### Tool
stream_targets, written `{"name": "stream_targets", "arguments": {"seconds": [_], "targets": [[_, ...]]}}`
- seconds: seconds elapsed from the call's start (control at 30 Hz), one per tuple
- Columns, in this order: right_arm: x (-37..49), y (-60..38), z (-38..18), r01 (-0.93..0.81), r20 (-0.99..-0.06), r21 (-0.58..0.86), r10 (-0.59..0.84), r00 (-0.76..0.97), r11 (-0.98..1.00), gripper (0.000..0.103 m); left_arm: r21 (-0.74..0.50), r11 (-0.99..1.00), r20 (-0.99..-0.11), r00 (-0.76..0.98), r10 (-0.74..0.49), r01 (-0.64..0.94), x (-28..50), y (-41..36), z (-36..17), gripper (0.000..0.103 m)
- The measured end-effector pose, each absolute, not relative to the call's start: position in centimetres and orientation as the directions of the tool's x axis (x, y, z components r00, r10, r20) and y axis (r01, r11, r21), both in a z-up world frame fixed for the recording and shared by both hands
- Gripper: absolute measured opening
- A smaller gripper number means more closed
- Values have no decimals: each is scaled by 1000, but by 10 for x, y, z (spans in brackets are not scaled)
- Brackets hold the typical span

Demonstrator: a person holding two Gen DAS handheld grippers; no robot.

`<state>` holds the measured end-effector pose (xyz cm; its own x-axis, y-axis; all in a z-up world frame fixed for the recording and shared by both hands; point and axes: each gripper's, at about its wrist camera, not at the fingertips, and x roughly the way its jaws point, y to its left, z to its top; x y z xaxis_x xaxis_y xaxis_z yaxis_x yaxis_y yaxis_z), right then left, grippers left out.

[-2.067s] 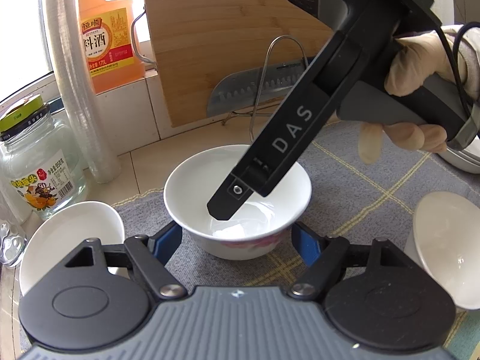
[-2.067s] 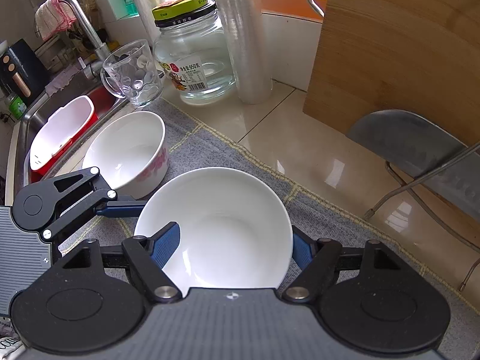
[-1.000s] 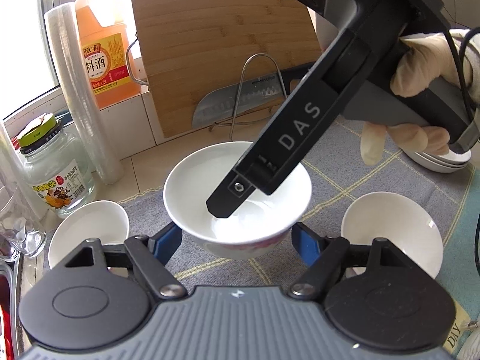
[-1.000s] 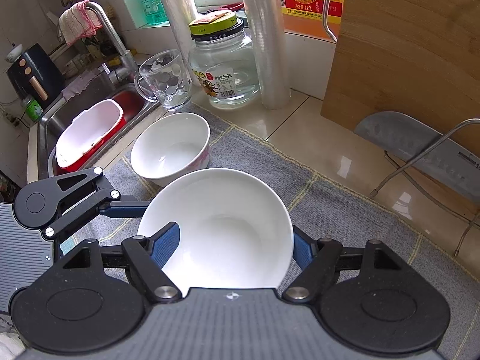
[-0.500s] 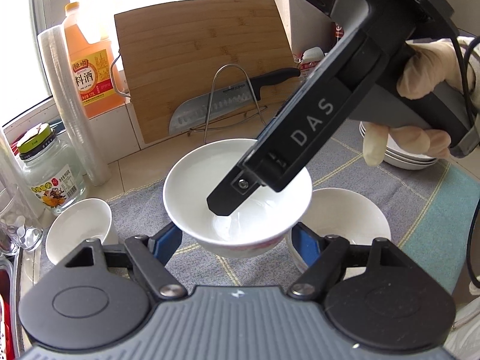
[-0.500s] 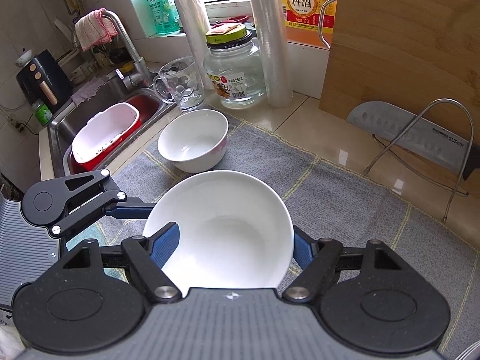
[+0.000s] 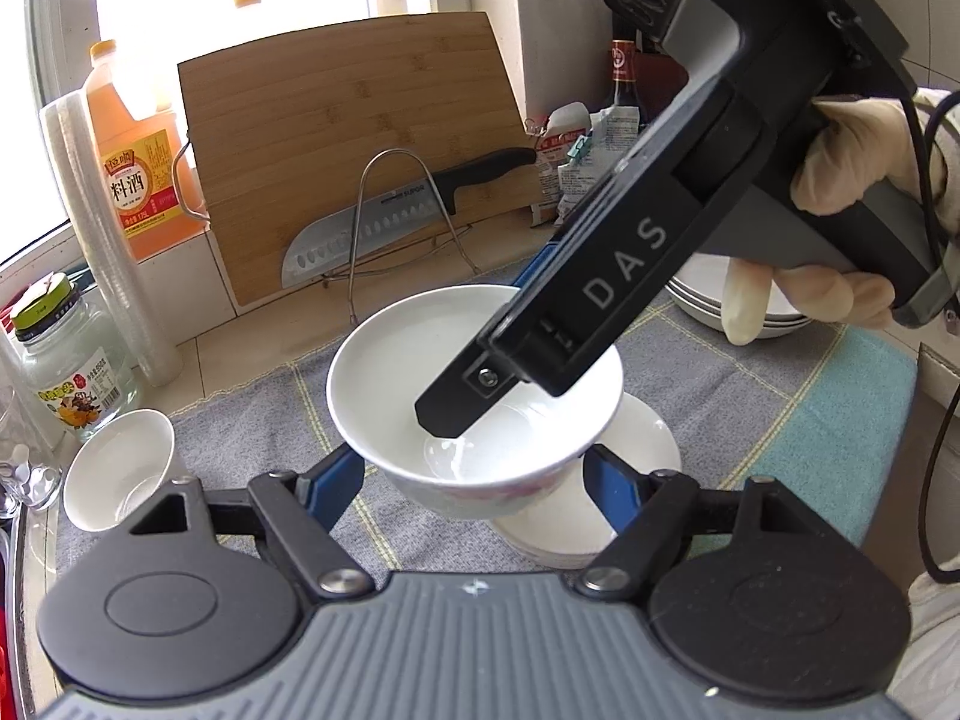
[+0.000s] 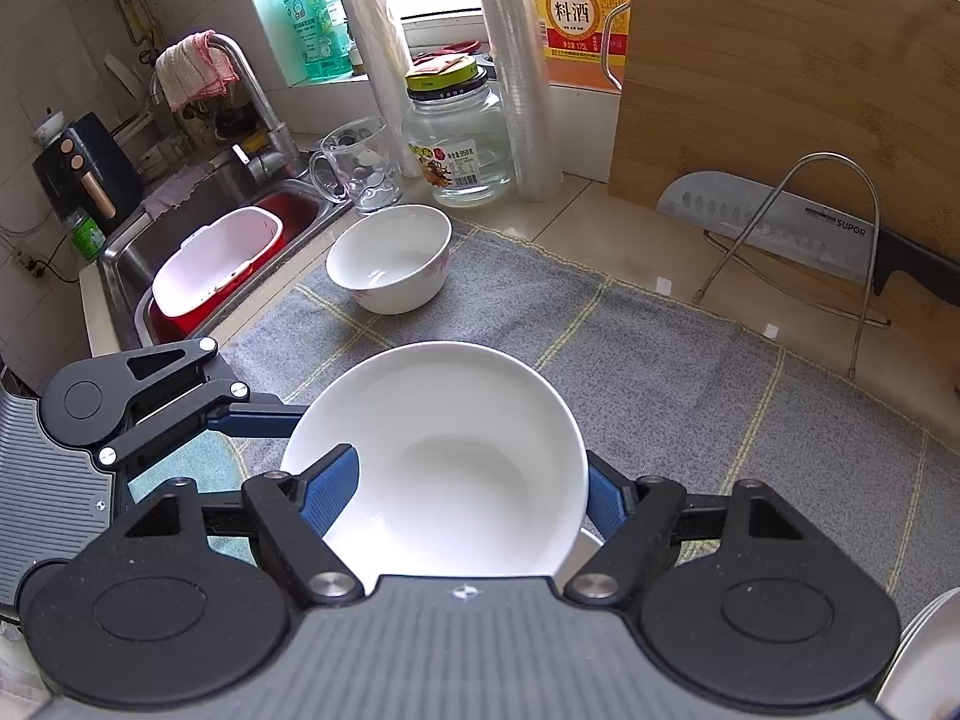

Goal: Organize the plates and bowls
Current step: 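Lift and carry the pink-flowered bowl with the right gripper toward the white bowl, then lower the pink-flowered bowl into the white bowl with the right gripper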

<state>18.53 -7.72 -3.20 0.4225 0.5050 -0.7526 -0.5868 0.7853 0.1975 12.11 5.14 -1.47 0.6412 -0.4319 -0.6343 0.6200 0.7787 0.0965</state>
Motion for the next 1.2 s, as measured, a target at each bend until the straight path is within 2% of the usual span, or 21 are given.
{"name": "stream_targets", "arguments": {"seconds": [0.43,1.2], "targets": [[167,-106,-42,-528,-767,202,468,439,825,83,74,738,-652,592,-473,670,111,28,-23,80],[166,-111,-68,-494,-798,216,444,408,842,83,48,727,-707,537,-460,685,116,18,-41,80]]}}
